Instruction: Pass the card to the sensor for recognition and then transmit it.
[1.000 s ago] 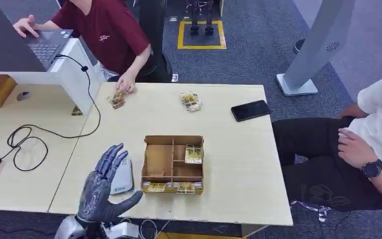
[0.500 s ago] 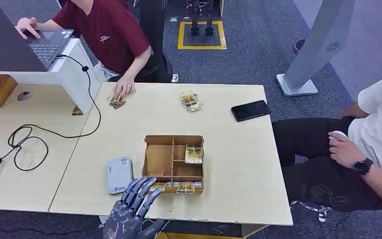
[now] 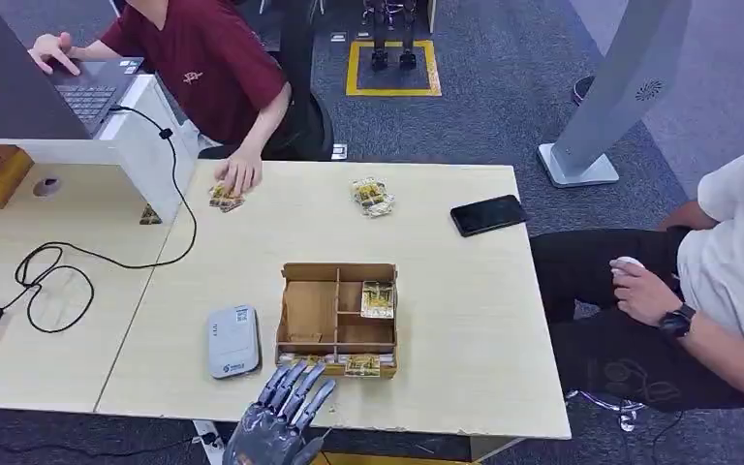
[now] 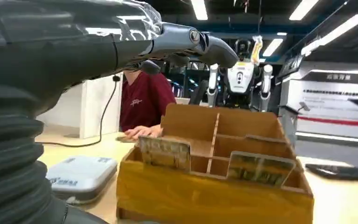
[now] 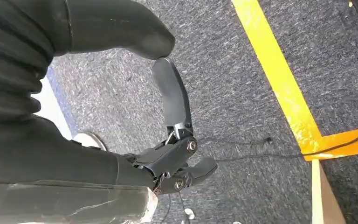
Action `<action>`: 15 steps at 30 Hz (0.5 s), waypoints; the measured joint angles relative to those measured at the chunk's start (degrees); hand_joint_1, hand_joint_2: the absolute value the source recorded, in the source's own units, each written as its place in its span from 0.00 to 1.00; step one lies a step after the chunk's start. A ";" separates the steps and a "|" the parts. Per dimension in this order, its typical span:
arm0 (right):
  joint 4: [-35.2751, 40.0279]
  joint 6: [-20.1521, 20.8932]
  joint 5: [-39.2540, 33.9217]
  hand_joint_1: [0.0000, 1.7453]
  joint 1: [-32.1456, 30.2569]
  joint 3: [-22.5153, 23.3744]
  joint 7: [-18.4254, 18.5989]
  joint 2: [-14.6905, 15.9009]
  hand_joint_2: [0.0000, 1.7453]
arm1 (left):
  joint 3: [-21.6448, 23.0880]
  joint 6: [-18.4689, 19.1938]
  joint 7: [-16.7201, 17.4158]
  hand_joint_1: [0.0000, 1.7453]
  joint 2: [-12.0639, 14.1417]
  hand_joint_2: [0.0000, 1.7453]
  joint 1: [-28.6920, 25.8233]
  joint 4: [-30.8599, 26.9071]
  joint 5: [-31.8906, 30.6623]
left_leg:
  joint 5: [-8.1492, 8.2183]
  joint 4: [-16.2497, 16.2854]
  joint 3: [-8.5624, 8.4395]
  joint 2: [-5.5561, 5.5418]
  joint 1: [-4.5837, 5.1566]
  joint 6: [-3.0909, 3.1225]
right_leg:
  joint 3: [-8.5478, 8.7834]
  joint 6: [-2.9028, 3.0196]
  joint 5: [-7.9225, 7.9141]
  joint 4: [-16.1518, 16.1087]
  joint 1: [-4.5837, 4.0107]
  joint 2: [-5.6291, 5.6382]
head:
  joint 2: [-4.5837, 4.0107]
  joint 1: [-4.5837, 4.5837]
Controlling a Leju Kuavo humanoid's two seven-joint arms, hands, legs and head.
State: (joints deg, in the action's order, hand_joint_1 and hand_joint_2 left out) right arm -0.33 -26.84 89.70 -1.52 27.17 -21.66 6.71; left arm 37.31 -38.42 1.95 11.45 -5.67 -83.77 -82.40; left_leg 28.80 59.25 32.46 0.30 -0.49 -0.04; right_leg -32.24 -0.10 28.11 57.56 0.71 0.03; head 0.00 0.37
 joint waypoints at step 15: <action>0.02 1.03 0.00 0.00 1.57 -2.62 -0.02 0.00 1.00 | -3.45 0.00 2.27 0.00 -3.04 1.00 3.30 8.92 -2.84 | -0.01 0.00 -0.01 0.00 -0.02 -0.01 | 0.00 0.00 0.00 0.01 0.00 0.00 | 0.00 0.02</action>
State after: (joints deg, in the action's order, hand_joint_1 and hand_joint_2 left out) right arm -0.31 -25.81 89.70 0.05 24.55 -21.68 6.71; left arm 33.86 -38.42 4.22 8.41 -2.36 -74.86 -85.24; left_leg 28.79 59.25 32.45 0.30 -0.50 -0.04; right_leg -32.24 -0.10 28.11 57.56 0.70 0.03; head 0.00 0.39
